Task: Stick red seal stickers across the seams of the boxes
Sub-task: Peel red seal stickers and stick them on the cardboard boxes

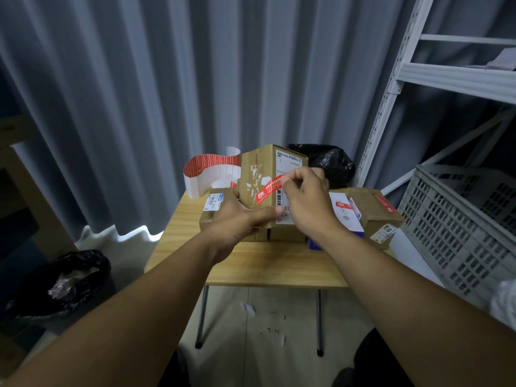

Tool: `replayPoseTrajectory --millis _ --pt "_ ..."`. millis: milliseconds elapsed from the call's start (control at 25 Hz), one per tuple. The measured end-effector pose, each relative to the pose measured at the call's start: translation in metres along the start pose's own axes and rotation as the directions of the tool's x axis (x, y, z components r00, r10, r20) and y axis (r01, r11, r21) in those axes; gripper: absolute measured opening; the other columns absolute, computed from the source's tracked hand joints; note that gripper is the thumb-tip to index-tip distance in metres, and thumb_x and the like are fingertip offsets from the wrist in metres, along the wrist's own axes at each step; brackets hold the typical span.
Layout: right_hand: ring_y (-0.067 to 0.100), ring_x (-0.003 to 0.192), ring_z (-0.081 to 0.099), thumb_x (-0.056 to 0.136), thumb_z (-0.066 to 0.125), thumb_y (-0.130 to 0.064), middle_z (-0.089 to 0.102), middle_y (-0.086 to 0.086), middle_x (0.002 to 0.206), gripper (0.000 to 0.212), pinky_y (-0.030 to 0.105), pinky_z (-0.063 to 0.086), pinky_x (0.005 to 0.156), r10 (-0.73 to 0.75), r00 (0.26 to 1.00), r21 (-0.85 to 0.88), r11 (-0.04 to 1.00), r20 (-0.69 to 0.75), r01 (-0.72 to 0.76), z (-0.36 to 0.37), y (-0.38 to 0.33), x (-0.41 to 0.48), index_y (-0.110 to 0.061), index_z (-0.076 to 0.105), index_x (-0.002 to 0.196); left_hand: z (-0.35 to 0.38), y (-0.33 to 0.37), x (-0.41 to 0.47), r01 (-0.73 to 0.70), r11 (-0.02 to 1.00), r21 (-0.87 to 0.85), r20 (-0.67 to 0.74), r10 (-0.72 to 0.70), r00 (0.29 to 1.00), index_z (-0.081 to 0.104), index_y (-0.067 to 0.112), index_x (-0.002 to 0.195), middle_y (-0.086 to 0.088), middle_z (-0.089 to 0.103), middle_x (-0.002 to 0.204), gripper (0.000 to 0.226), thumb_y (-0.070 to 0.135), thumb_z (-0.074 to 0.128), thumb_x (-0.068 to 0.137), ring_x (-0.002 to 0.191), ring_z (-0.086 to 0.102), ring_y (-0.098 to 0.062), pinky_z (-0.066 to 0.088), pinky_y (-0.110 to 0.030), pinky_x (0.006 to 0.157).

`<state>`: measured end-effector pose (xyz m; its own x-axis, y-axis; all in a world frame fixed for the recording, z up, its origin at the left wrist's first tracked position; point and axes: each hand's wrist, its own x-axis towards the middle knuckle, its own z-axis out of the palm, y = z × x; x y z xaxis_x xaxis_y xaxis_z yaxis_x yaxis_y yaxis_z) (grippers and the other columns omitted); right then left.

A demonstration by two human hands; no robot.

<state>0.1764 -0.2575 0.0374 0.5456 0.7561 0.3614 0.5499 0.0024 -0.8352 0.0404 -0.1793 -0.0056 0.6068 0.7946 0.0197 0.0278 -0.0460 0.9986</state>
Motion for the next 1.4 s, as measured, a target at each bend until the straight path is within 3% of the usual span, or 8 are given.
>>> replayPoseTrajectory --millis 80,200,440,560,720,840,1080,1400 --pt "0.015 0.117 0.052 0.102 0.055 -0.026 0.049 -0.003 0.119 0.010 0.027 0.051 0.089 0.027 0.999 0.043 0.999 0.020 -0.027 0.000 0.002 0.001 -0.023 0.056 0.092 0.000 0.003 -0.001 0.011 1.000 -0.008 -0.004 -0.011 1.000 0.052 0.016 0.131 0.000 0.075 0.110 0.085 0.042 0.095 0.062 0.096 0.074 -0.015 0.059 -0.034 0.079" --pt "0.015 0.103 0.065 0.103 0.054 -0.026 0.061 0.002 0.115 0.010 0.025 0.056 0.073 0.091 0.994 0.130 0.987 0.062 -0.098 -0.004 0.000 0.002 -0.018 0.057 0.098 0.001 0.009 -0.003 0.041 0.999 -0.007 -0.016 -0.041 0.999 0.053 0.017 0.125 0.002 0.077 0.101 0.066 0.032 0.089 0.072 0.084 0.075 -0.008 0.055 -0.023 0.065" --pt "0.017 0.094 0.071 0.098 0.063 -0.018 0.071 0.004 0.104 0.004 0.035 0.062 0.078 0.168 0.984 0.277 0.945 0.055 -0.176 -0.008 0.001 0.000 -0.014 0.063 0.098 0.002 0.006 -0.002 0.017 0.999 0.034 -0.077 -0.015 0.997 0.050 0.018 0.127 0.000 0.075 0.108 0.078 0.037 0.093 0.066 0.090 0.075 -0.012 0.055 -0.020 0.064" --pt "0.014 0.087 0.073 0.095 0.067 -0.014 0.073 0.004 0.096 0.004 0.028 0.060 0.070 0.191 0.981 0.321 0.927 0.039 -0.193 -0.010 0.001 -0.003 -0.014 0.064 0.095 0.006 0.007 -0.006 0.009 0.998 0.061 -0.089 -0.004 0.996 0.050 0.020 0.126 -0.001 0.073 0.111 0.077 0.037 0.093 0.066 0.090 0.075 -0.010 0.057 -0.021 0.065" --pt "0.010 0.079 0.075 0.089 0.075 -0.014 0.075 0.004 0.094 0.021 0.021 0.058 0.060 0.219 0.975 0.405 0.887 0.048 -0.219 -0.016 0.001 -0.010 -0.013 0.062 0.106 0.012 0.012 -0.015 -0.011 0.997 0.081 -0.107 0.019 0.994 0.053 0.020 0.121 0.002 0.073 0.104 0.059 0.027 0.089 0.074 0.074 0.072 0.002 0.048 -0.010 0.051" --pt "0.009 0.080 0.074 0.089 0.075 -0.014 0.076 0.002 0.092 0.017 0.021 0.058 0.064 0.254 0.965 0.431 0.864 0.071 -0.259 -0.018 0.002 -0.014 -0.012 0.068 0.105 0.015 0.014 -0.022 -0.005 0.997 0.071 -0.113 0.013 0.994 0.054 0.029 0.108 0.005 0.072 0.100 0.047 0.024 0.087 0.075 0.078 0.073 0.000 0.053 -0.013 0.056" --pt "0.008 0.080 0.068 0.091 0.073 -0.021 0.072 -0.002 0.084 0.009 0.019 0.054 0.067 0.299 0.941 0.411 0.847 0.155 -0.337 -0.019 0.012 -0.029 -0.013 0.072 0.095 0.015 0.002 -0.038 0.020 0.992 0.126 -0.164 0.001 0.987 0.052 0.024 0.122 0.004 0.069 0.111 0.072 0.035 0.094 0.064 0.098 0.071 -0.011 0.062 -0.030 0.080" --pt "0.014 0.083 0.068 0.092 0.072 -0.020 0.073 0.003 0.085 0.008 0.030 0.059 0.079 0.320 0.914 0.406 0.822 0.249 -0.398 -0.021 0.011 -0.031 -0.011 0.071 0.092 0.015 0.004 -0.048 0.008 0.994 0.106 -0.174 0.010 0.985 0.056 0.024 0.119 0.006 0.072 0.108 0.062 0.026 0.092 0.069 0.091 0.072 -0.006 0.060 -0.023 0.072"
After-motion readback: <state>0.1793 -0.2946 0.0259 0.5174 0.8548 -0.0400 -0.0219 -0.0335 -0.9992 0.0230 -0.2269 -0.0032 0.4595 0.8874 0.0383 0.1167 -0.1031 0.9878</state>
